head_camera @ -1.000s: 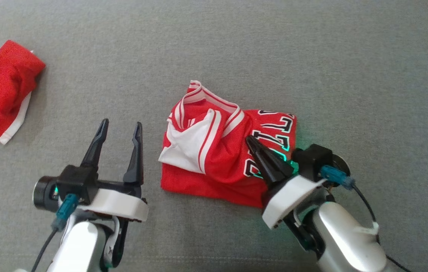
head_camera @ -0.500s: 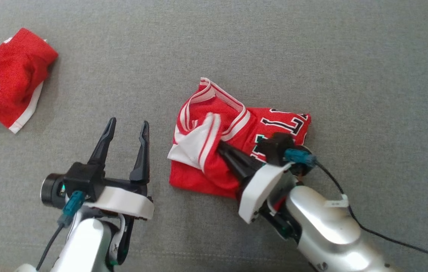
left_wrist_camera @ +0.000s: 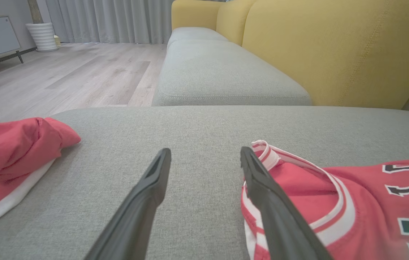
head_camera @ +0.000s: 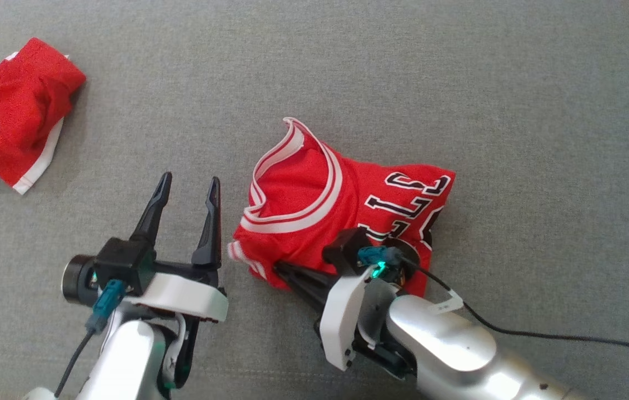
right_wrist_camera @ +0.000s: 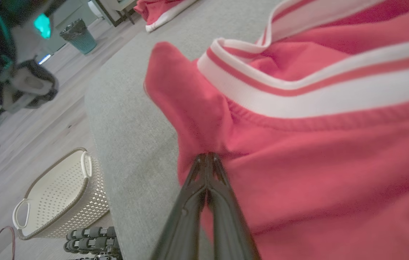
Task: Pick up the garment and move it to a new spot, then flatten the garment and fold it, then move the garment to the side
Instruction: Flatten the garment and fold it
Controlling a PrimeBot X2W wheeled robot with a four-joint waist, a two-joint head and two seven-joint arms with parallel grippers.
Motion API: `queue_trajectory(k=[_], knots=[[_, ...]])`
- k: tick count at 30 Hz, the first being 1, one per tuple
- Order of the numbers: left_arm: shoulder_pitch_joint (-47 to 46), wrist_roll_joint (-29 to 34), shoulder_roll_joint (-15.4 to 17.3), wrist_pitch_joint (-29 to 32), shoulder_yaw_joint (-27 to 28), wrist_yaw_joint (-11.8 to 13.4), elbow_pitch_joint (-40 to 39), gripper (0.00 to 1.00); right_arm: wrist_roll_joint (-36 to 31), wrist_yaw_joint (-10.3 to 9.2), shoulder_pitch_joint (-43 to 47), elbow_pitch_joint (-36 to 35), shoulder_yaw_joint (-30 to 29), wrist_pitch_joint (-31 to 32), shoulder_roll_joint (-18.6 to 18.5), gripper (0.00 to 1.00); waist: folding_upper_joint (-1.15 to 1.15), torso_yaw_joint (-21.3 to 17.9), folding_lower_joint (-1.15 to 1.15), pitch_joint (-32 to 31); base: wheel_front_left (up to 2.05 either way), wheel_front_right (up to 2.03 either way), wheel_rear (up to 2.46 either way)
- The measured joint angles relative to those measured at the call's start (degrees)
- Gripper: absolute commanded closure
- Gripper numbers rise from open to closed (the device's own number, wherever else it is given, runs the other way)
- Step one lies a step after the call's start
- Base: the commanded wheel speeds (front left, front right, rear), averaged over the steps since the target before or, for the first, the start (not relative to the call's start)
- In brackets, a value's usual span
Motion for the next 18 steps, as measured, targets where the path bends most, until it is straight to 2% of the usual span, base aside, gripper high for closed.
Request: queue_trajectory(k=[5,10,12,13,17,18], knots=[[0.03,-0.42,-0.41,0.0,0.52,-0.01,-0.03,0.0,0.2,0.0,-1.15,-3.38,2.35,-3.26,-1.77,1.0,0.0,-0.45,0.0,-0.27,0.0,0.0,0.0],[0.19,-0.42,-0.42,0.0,1.32,-0.01,-0.03,0.0,-0.52,0.0,-0.8,-9.92,-3.6,-8.17,-5.82,1.0,0.0,-1.33,0.0,-1.0,0.0,0.0,0.0],[0.31,-0.42,-0.37,-0.01,1.43,-0.01,-0.04,0.0,-1.47,0.0,0.64,-13.34,-8.55,-9.68,-7.14,1.0,0.0,-1.75,0.0,-1.43,0.0,0.0,0.0],[0.52,-0.42,-0.27,-0.16,1.55,-0.01,-0.11,0.0,-2.85,0.0,3.63,-16.48,-15.07,-10.98,-7.76,1.0,0.0,-2.18,0.0,-1.91,0.0,0.0,0.0],[0.84,-0.34,0.38,-0.18,2.12,0.07,-0.56,0.0,-7.77,0.0,11.88,-22.08,-29.95,-11.25,-7.83,1.0,0.0,-3.06,0.0,-2.9,0.0,0.0,0.0],[0.92,-0.34,0.55,-0.18,2.43,0.09,-0.85,0.0,-9.07,0.0,14.08,-23.7,-33.64,-10.94,-7.48,0.77,0.0,-3.31,0.0,-3.11,0.0,0.0,0.0]])
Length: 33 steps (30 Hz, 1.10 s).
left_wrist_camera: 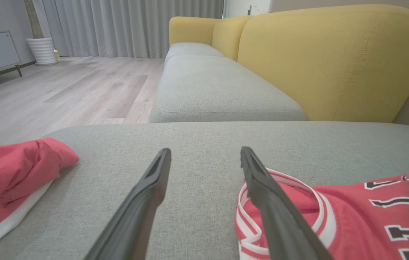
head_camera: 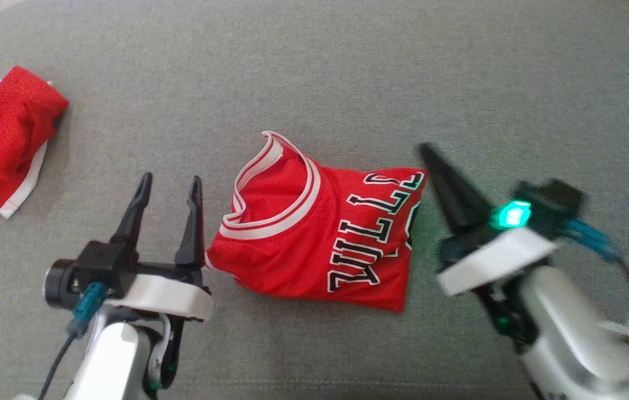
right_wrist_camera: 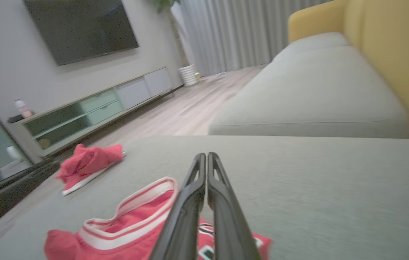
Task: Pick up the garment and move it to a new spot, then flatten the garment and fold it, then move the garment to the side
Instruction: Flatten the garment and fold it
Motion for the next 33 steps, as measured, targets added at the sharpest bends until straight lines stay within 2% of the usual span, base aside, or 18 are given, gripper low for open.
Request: queue_trajectory(k=[1,2,7,13,18,33], knots=[[0.13,0.0,0.15,-0.07,0.33,0.02,-0.29,0.0,-1.54,0.0,2.17,-1.79,-3.67,0.02,0.58,0.53,0.0,-0.25,0.0,-0.19,0.0,0.0,0.0],[0.32,0.0,0.31,-0.07,0.6,0.13,-0.6,0.0,-3.02,0.0,4.22,-3.71,-7.09,0.03,1.38,0.0,0.0,-0.45,0.0,-0.34,0.0,0.0,0.0],[1.04,0.01,0.94,-0.07,1.14,0.64,-1.38,0.0,-9.5,0.0,12.27,-12.25,-20.33,1.82,5.73,0.0,0.0,-1.28,0.0,-1.08,0.0,0.0,0.0],[1.94,0.08,1.32,-0.08,1.57,0.93,-2.53,0.0,-14.45,0.0,18.8,-18.37,-27.0,3.59,7.59,0.0,0.0,-1.82,0.0,-2.14,0.0,0.0,0.0],[3.7,0.08,1.74,-0.07,1.42,0.93,-2.56,0.0,-15.96,0.0,22.55,-21.28,-28.82,4.88,8.46,0.0,0.0,-2.25,0.0,-3.07,0.0,0.0,0.0],[3.79,0.07,1.82,0.03,0.78,1.01,-2.64,0.0,-16.02,0.0,23.09,-22.14,-28.99,6.16,8.99,0.0,0.0,-2.03,0.0,-3.04,0.0,0.0,0.0]])
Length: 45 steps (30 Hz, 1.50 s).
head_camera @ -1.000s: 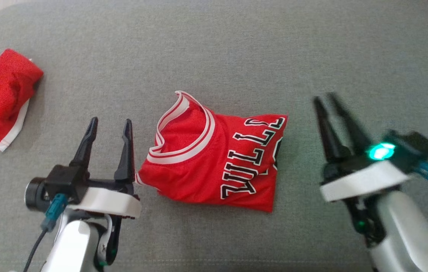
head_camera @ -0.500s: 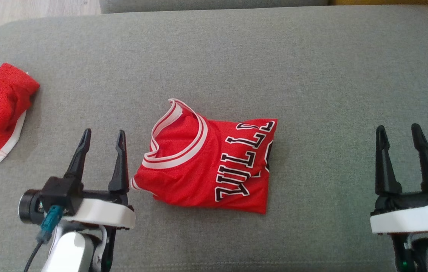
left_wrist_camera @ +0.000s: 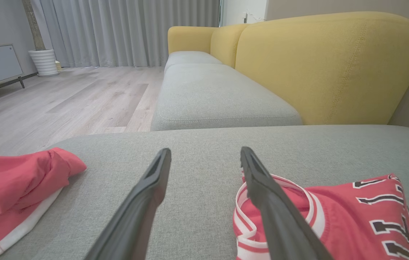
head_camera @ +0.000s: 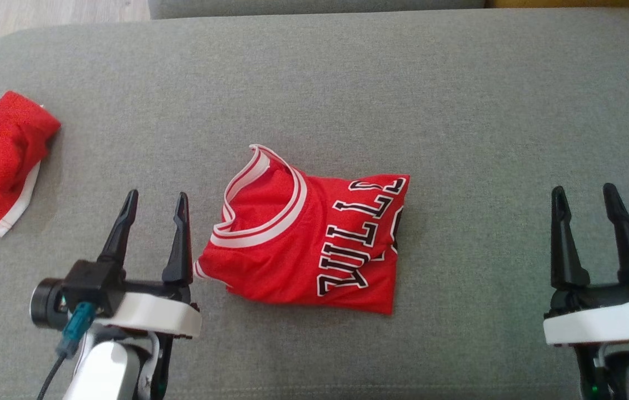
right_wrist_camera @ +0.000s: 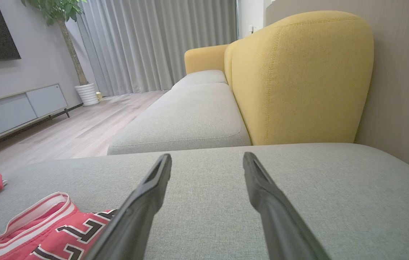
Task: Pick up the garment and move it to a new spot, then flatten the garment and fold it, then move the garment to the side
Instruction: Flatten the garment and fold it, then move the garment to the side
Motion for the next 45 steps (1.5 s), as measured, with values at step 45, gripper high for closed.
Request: queue_trajectory(k=[45], knots=[[5.35,-0.66,1.64,0.24,-1.59,1.54,-0.07,0.0,-0.49,0.0,6.01,-1.2,1.14,3.52,0.12,0.0,0.0,0.56,0.0,-6.45,0.0,0.0,0.0]])
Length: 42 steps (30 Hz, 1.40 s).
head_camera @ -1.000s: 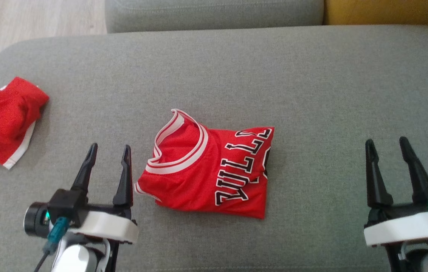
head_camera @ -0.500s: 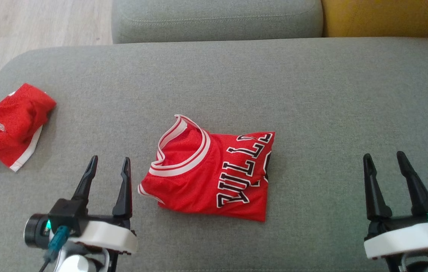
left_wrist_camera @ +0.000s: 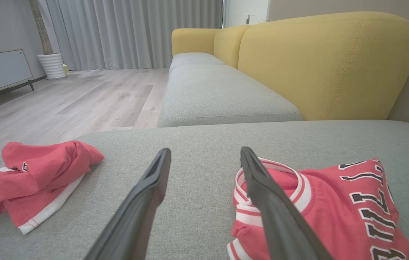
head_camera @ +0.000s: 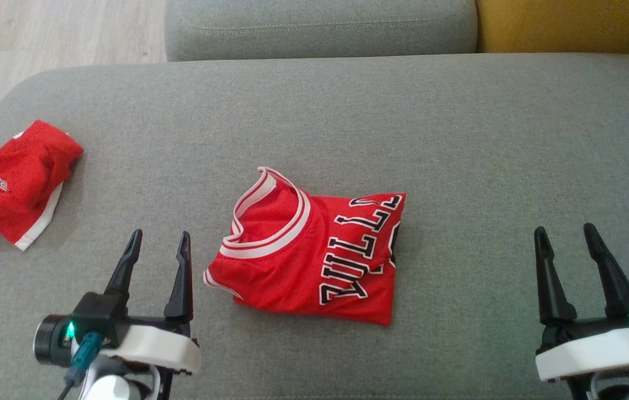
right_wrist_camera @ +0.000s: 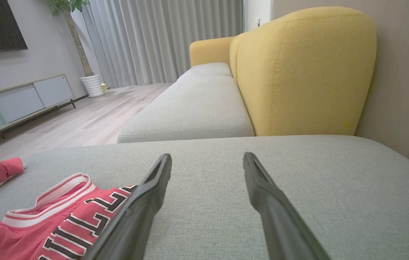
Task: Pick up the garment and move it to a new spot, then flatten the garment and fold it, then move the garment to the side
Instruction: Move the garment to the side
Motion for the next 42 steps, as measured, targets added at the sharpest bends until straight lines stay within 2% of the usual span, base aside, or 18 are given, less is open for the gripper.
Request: queue_trajectory(k=[9,18,25,30,31,32,33,42], knots=[[-0.19,0.0,0.14,0.0,-0.22,0.41,-0.12,0.0,0.16,0.0,-0.08,0.53,-0.05,0.47,0.0,0.0,0.0,0.49,0.0,1.12,0.0,0.0,0.0],[-4.17,0.0,-0.65,-0.08,-1.54,-0.18,-0.13,0.0,5.15,0.0,-7.02,15.52,11.78,4.03,-0.01,0.0,0.0,3.71,0.0,4.41,0.0,0.0,0.0],[-5.96,0.01,-2.37,-0.09,-2.1,-0.73,0.32,0.0,9.13,0.0,-14.58,29.47,14.06,3.71,-0.13,0.0,0.0,6.89,0.0,6.69,0.0,0.0,0.0],[-6.92,0.09,-3.16,-0.1,-1.83,-1.2,0.3,0.0,9.71,0.0,-18.23,35.63,14.7,5.48,-0.21,0.0,0.0,8.39,0.0,7.89,0.0,0.0,0.0],[-7.04,0.11,-3.28,-0.1,-1.72,-1.2,0.27,0.0,9.82,0.0,-18.92,36.3,14.84,6.38,-0.24,0.32,0.0,8.52,0.0,8.04,0.0,0.0,0.0],[-7.14,0.25,-3.36,-0.11,-1.58,-1.21,0.25,0.0,9.98,0.0,-19.54,36.6,15.01,6.93,-0.26,0.86,0.0,8.61,0.0,8.15,0.0,0.0,0.0],[-7.21,0.53,-3.48,-0.21,-1.43,-1.22,0.24,0.0,10.28,0.0,-20.12,36.95,15.07,7.44,-0.26,1.0,0.0,8.67,0.0,8.22,0.0,0.0,0.0],[-7.19,1.62,-4.03,-0.34,0.24,-2.07,-0.21,0.0,7.56,0.0,-20.74,35.33,16.1,7.72,-0.48,1.0,0.0,6.82,0.0,8.05,0.0,0.0,0.0]])
